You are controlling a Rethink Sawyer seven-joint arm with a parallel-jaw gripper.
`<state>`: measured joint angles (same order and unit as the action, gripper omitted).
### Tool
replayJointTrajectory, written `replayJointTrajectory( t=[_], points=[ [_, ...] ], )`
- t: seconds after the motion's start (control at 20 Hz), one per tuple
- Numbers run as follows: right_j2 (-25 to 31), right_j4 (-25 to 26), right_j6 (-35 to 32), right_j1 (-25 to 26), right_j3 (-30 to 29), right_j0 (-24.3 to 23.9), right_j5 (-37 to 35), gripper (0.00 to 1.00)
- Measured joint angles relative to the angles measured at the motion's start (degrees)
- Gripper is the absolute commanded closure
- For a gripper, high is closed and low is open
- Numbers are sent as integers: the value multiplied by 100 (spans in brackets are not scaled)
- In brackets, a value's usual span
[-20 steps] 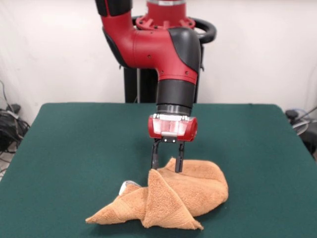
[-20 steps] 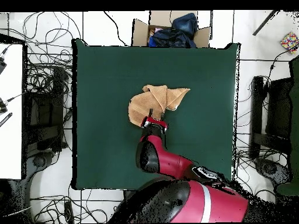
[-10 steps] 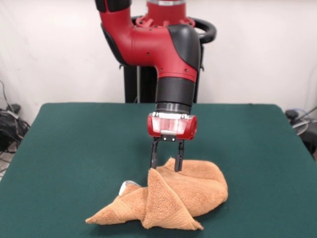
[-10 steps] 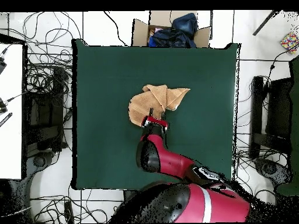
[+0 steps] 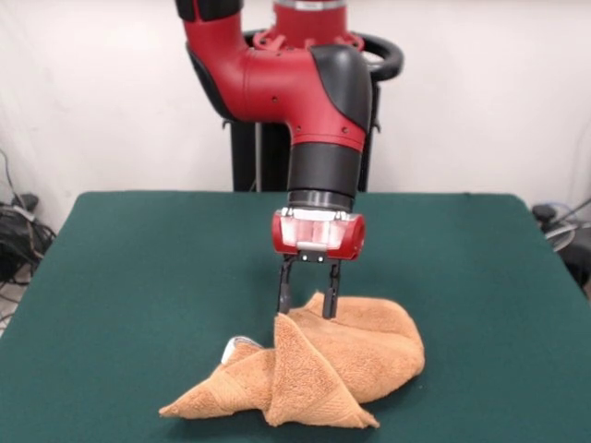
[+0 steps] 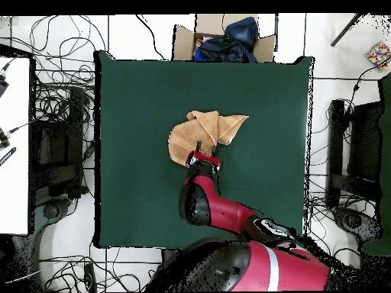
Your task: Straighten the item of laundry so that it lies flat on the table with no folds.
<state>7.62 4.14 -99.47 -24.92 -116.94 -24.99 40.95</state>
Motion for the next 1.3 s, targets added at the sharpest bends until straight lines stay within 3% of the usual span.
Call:
replayJointTrajectory(
  t=[1.3],
  points=[
    [-168,608,0,4,15,-249,0,0]
  ],
)
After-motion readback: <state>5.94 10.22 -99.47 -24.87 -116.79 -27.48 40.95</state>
